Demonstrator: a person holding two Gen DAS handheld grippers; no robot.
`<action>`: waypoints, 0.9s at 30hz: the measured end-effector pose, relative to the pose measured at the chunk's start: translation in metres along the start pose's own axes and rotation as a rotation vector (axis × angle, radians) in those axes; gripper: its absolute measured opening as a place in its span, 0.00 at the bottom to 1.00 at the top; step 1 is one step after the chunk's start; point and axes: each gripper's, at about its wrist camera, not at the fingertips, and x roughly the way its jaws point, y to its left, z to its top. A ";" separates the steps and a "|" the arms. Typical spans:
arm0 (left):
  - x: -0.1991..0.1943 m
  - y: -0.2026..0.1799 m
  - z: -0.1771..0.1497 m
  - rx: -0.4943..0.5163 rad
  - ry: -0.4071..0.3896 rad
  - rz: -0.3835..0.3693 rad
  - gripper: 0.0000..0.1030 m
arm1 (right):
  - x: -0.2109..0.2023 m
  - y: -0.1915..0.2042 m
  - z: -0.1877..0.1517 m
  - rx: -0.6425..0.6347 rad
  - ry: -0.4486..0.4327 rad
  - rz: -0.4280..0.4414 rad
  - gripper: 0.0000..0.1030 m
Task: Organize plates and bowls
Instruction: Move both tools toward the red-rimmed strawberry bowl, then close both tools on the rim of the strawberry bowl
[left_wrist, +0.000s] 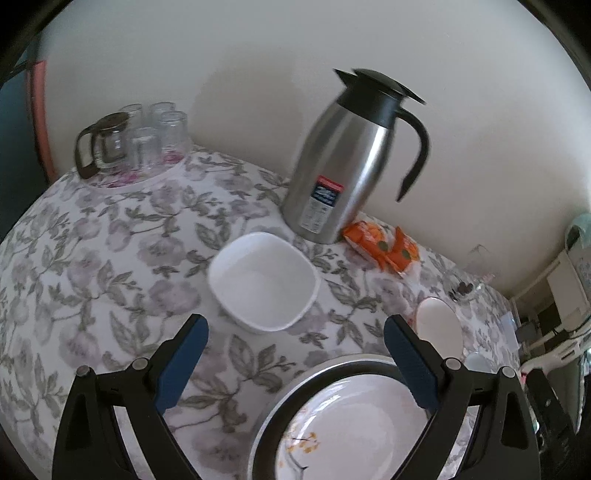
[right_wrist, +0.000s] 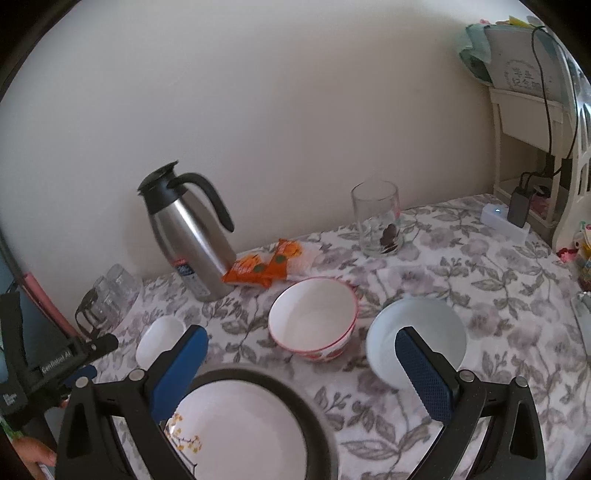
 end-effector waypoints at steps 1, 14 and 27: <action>0.003 -0.005 0.000 0.006 0.008 -0.012 0.93 | 0.002 -0.002 0.003 -0.004 -0.002 0.002 0.97; 0.047 -0.074 0.007 0.123 0.143 -0.141 0.93 | 0.068 -0.016 0.030 -0.077 0.124 -0.035 0.52; 0.127 -0.138 0.004 0.181 0.324 -0.136 0.77 | 0.144 -0.042 0.027 -0.061 0.320 -0.058 0.31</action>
